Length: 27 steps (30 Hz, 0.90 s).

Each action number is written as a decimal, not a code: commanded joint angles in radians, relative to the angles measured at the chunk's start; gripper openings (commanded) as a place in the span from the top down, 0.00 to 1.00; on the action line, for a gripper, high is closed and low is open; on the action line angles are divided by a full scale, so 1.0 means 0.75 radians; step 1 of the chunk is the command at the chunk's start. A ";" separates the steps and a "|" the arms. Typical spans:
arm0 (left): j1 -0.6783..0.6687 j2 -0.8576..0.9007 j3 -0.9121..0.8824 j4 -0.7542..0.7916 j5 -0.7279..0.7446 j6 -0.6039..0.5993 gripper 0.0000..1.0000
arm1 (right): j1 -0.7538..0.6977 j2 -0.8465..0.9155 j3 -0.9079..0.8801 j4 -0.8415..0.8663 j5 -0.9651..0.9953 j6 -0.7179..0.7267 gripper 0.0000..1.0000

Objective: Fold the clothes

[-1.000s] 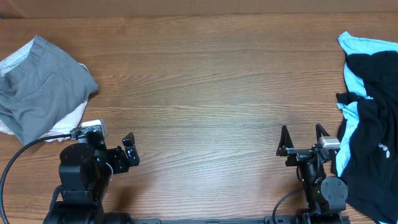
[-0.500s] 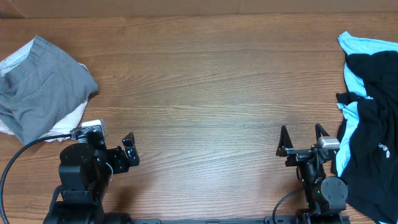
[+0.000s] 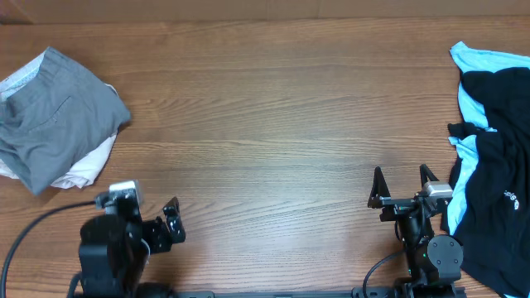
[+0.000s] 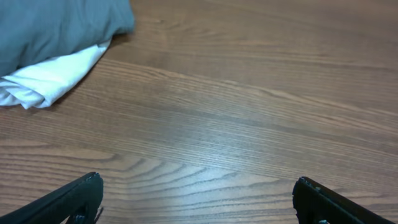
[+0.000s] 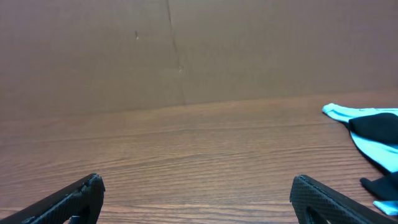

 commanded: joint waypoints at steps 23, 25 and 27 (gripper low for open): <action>-0.009 -0.542 -0.982 1.282 0.211 0.462 0.00 | -0.011 -0.011 -0.013 0.007 -0.012 -0.005 0.00; -0.009 -0.542 -0.982 1.266 0.211 0.465 0.00 | -0.011 -0.011 -0.013 0.007 -0.012 -0.005 0.00; -0.009 -0.542 -0.982 1.264 0.200 0.461 0.00 | -0.011 -0.011 -0.013 0.007 -0.012 -0.005 0.00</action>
